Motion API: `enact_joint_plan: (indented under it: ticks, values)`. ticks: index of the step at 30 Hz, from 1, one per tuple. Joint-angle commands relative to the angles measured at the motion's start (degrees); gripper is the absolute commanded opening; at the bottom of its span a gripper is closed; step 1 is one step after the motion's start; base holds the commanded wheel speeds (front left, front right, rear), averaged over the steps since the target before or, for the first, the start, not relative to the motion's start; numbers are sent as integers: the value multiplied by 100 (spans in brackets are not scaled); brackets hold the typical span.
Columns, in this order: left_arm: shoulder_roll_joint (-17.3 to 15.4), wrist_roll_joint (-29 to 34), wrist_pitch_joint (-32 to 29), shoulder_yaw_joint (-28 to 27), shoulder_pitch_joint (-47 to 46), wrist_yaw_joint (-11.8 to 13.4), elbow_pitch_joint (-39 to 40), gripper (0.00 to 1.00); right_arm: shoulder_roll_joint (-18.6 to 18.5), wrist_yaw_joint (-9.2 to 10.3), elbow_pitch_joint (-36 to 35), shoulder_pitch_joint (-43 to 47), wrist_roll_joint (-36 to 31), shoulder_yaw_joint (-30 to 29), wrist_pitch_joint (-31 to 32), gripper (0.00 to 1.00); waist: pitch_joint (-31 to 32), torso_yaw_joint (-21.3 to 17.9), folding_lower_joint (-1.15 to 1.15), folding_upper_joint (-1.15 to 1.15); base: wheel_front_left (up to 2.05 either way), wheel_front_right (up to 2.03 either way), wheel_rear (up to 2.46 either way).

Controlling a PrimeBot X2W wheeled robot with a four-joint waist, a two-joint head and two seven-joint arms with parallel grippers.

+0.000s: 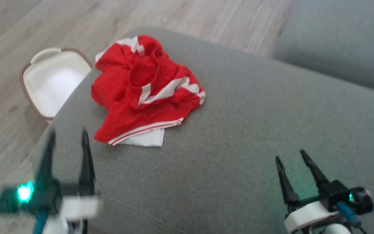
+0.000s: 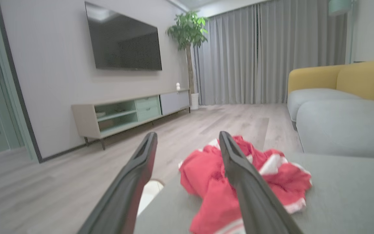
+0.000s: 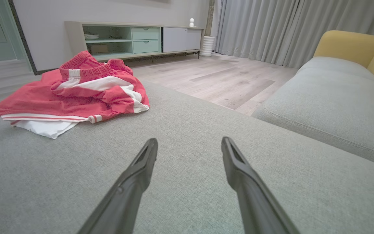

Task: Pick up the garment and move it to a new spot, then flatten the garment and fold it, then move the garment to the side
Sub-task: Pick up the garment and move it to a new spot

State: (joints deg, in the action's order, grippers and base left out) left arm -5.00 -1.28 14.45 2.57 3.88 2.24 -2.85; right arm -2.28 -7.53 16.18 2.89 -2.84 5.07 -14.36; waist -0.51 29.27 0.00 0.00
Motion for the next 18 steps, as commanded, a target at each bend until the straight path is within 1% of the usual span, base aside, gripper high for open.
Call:
enact_joint_plan:
  ticks: [1,3,5,7,8,10,12,15,18]
  values:
    - [-150,54,55,-176,-868,-100,413,100,-60,4,-302,-232,-252,-29,-63,100,-466,82,0,0,0,0,0]
    - [-264,90,55,-134,-1305,-209,497,100,-96,4,-405,-293,-423,-110,-63,100,-730,53,0,0,0,0,0]
    - [-345,56,55,-125,-1789,-315,515,100,-210,4,-493,-387,-530,-161,-63,100,-990,1,0,0,0,0,0]
    - [-463,36,55,-84,-2302,-478,312,100,-358,4,-581,-485,-589,-209,-63,100,-1231,-45,0,0,0,0,0]
    - [-463,36,55,-84,-2302,-478,312,100,-358,4,-581,-485,-589,-209,-63,100,-1231,-45,0,0,0,0,0]
    - [-557,29,54,83,-2815,-660,-201,100,-517,4,-678,-552,-619,-293,-63,100,-1428,-44,0,0,0,0,0]
    - [-645,39,-74,260,-3395,-781,-883,100,-654,4,-795,-561,-644,-380,-63,100,-1600,-51,0,0,0,0,0]
    - [-631,-139,-536,521,-4284,-903,-1855,100,-867,4,-968,-540,-679,-453,-63,100,-1853,-75,0,0,0,0,0]
    - [-580,-393,-1020,791,-5039,-955,-2746,100,-1052,4,-1084,-521,-680,-564,-63,100,-2111,-104,0,0,0,0,0]
